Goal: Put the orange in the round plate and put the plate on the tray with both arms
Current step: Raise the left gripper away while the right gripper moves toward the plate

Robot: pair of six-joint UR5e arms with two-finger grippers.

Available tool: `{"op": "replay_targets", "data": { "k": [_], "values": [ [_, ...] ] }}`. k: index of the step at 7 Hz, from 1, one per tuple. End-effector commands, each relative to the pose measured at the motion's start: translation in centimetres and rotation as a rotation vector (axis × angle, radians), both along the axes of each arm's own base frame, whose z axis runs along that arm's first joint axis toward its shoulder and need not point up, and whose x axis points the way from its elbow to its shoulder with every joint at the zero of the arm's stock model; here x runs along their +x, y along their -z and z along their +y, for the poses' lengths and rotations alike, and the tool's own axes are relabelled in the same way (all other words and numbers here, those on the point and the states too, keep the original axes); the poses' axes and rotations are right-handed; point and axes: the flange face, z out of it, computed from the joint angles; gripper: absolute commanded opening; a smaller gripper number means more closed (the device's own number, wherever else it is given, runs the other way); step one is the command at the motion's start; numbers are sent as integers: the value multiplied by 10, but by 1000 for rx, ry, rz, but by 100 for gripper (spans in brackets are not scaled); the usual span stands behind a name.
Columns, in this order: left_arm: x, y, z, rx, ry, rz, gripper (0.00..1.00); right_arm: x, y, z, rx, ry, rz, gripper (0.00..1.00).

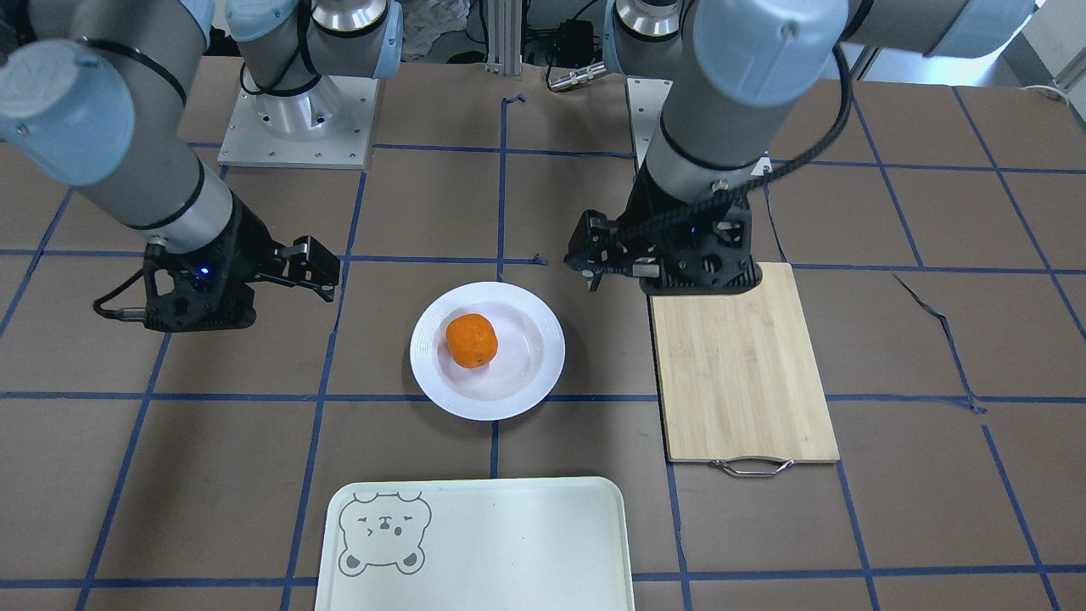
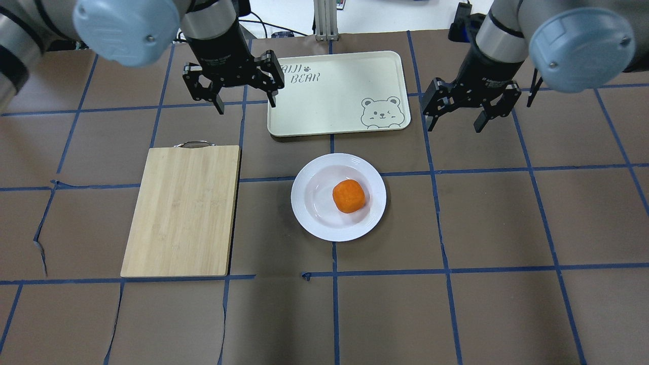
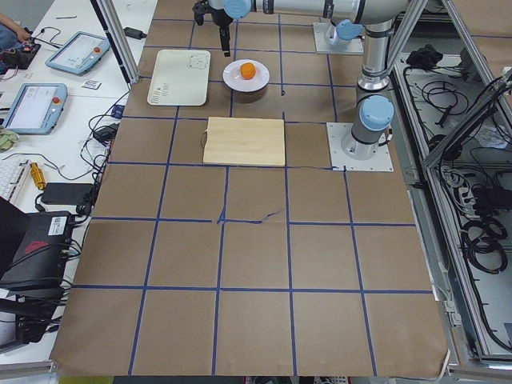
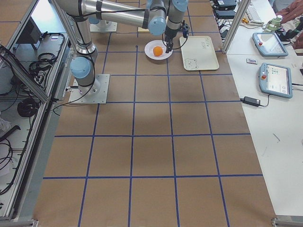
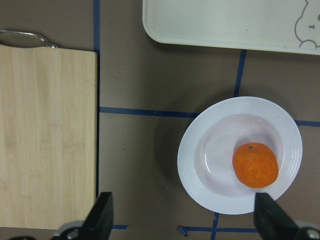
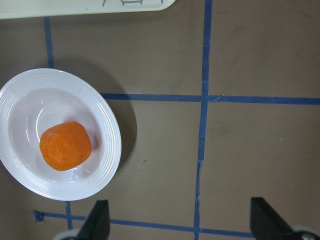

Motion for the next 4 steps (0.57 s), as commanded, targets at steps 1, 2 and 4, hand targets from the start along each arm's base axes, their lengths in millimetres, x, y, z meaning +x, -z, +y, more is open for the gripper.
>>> {"op": "replay_targets", "data": {
  "k": [1, 2, 4],
  "values": [
    [10, -23, 34, -103, 8, -28, 100, 19, 92, 9, -41, 31, -114, 100],
    [16, -11, 59, -123, 7, -49, 100, 32, 131, 23, -97, 31, -116, 100],
    [23, -2, 75, -234, 8, -35, 100, 49, 171, 32, -81, 66, -135, 100]
  ]
}}
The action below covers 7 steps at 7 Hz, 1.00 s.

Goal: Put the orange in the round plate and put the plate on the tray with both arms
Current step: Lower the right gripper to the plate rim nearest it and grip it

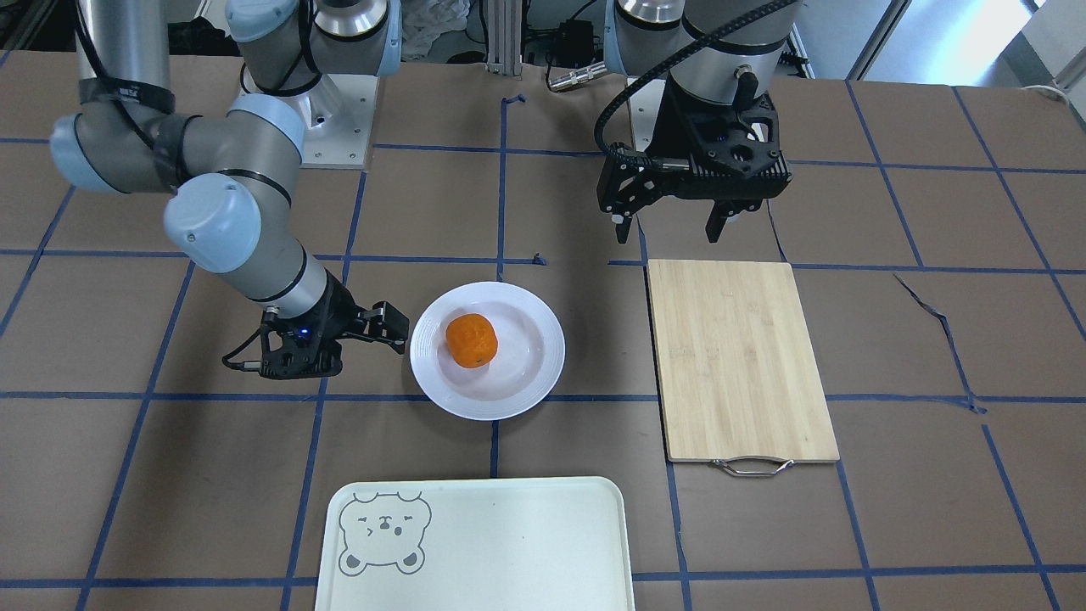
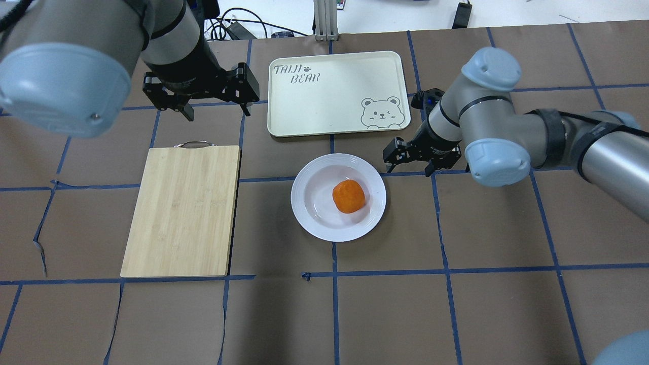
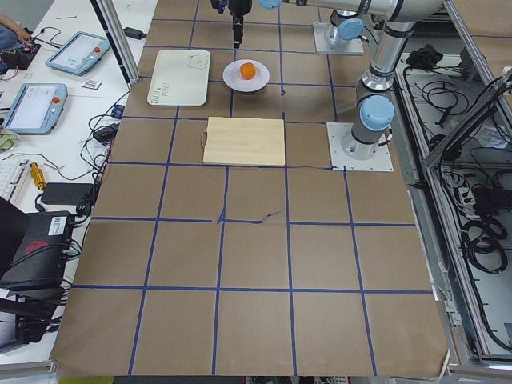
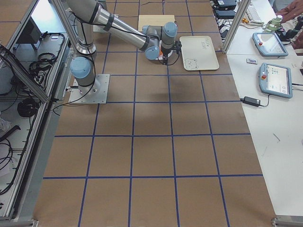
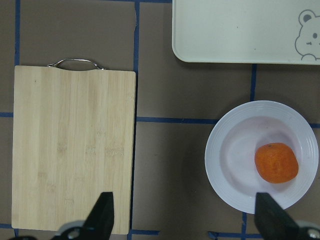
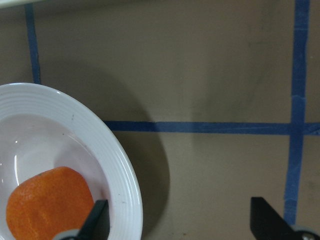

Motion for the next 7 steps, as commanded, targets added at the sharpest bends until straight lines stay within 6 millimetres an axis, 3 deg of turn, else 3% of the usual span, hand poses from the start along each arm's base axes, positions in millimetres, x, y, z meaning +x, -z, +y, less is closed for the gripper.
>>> {"op": "replay_targets", "data": {
  "k": [1, 2, 3, 6, 7],
  "values": [
    [4, -1, 13, -40, 4, 1, 100, 12, 35, 13, 5, 14, -43, 100],
    [7, -11, 5, -11, 9, -3, 100, 15, 37, 15, 1, 22, -77, 100],
    [11, -28, 9, 77, 19, -6, 100, 20, 36, 16, -9, 55, -78, 100],
    [42, -36, 9, 102, 26, 20, 100, 28, 64, 31, -31, 38, -64, 100],
    [44, -40, 3, 58, 7, 25, 100, 30, 63, 31, -38, 46, -74, 100]
  ]
}}
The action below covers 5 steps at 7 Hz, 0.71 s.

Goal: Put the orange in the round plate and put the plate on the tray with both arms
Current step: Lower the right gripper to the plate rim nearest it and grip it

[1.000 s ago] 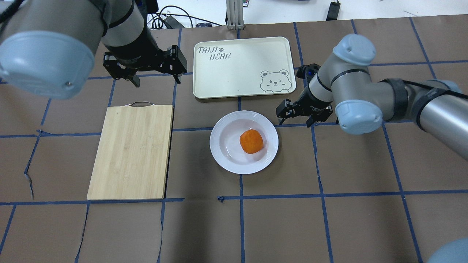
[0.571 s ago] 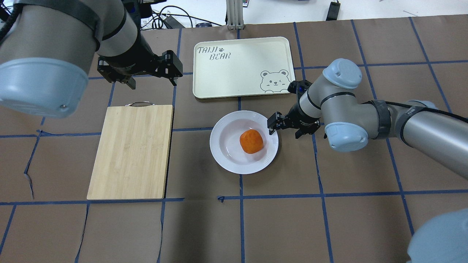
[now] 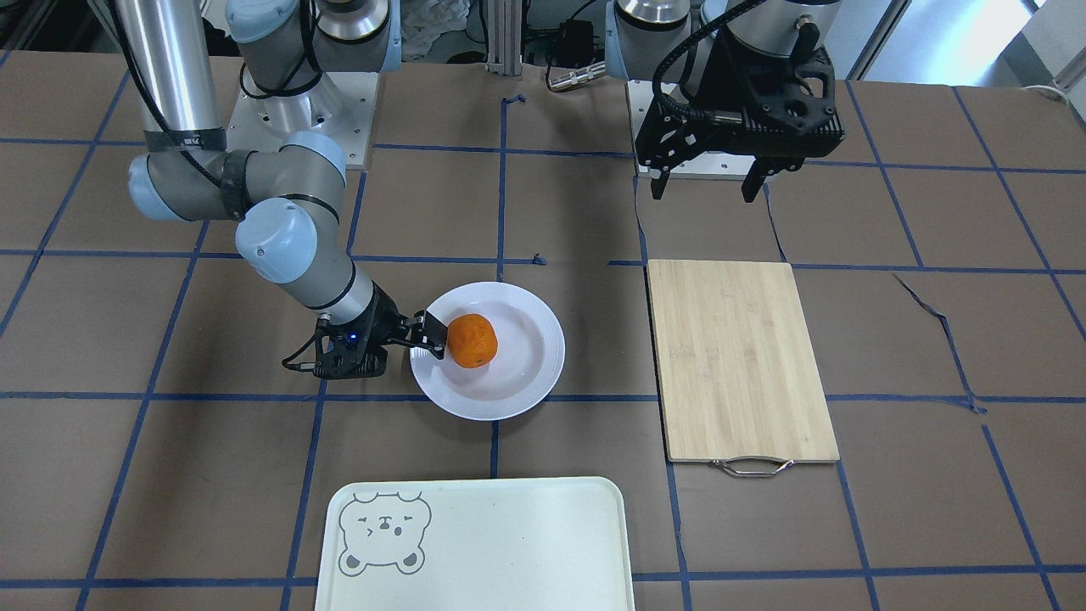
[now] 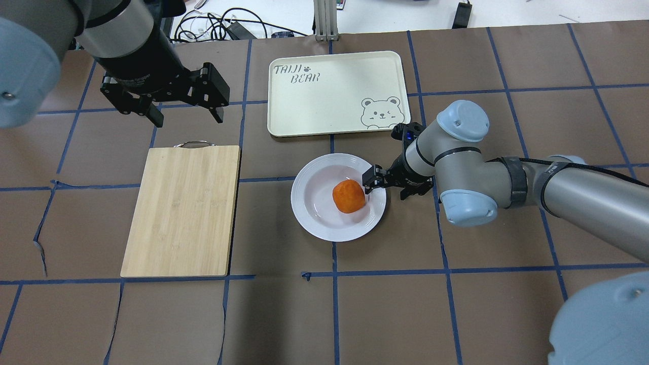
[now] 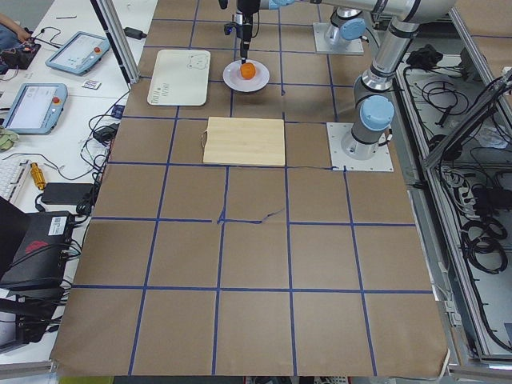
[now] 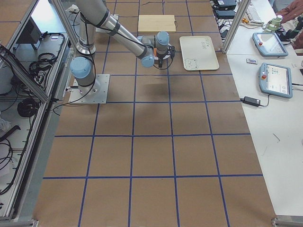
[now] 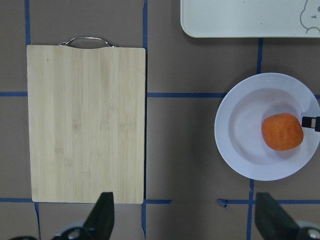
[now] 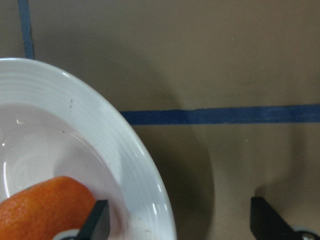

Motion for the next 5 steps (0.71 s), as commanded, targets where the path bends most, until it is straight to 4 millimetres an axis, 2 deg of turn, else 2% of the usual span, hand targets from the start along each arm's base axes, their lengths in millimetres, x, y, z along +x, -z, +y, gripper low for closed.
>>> {"op": "replay_targets", "data": {
  "k": [1, 5],
  "values": [
    [5, -4, -4, -35, -13, 1, 100, 6, 2, 5, 16, 71, -11, 100],
    [5, 1, -2, -29, -13, -6, 100, 48, -2, 21, 34, 158, -21, 100]
  ]
}}
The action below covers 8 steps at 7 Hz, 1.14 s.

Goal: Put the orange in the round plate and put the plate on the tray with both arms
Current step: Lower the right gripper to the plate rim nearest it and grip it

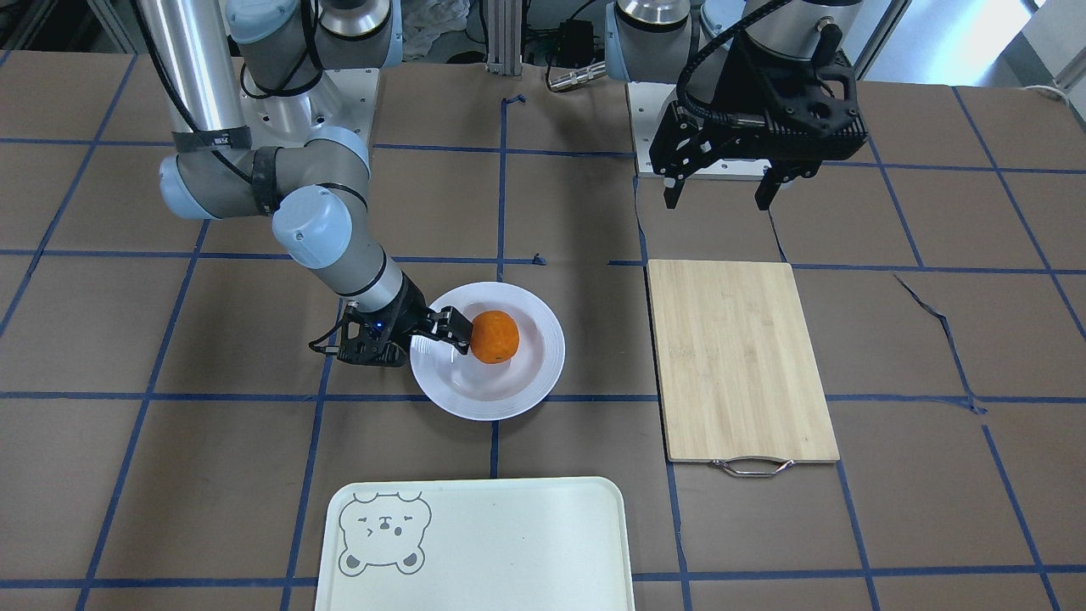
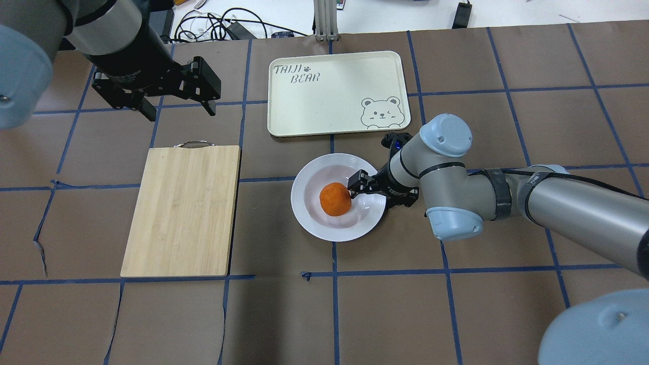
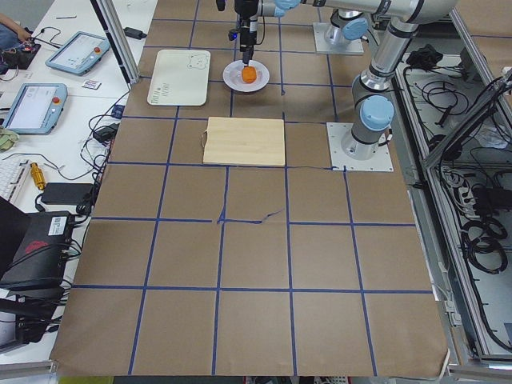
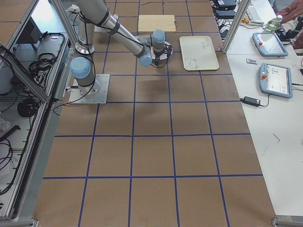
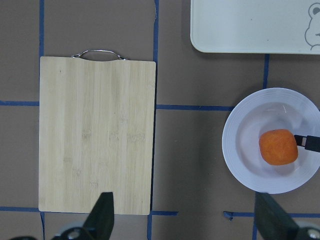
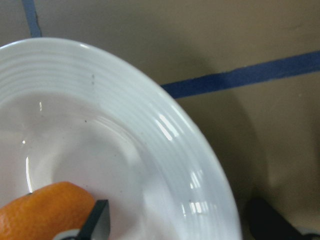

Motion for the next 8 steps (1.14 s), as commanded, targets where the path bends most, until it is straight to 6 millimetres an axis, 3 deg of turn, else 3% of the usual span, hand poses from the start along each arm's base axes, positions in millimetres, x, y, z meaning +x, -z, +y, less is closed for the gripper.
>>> {"op": "replay_targets", "data": {
  "k": [1, 3, 5, 8],
  "values": [
    [0, 0, 0, -2, -1, -4, 100, 11, -3, 3, -23, 10, 3, 92],
    [0, 0, 0, -4, -1, -4, 100, 11, -6, 1, -51, 19, -1, 51],
    [-1, -1, 2, -5, 1, -3, 100, 12, -7, 1, -54, 18, 4, 1],
    [0, -3, 3, -8, 0, -7, 100, 12, -33, -2, -107, 20, -3, 0]
  ]
}}
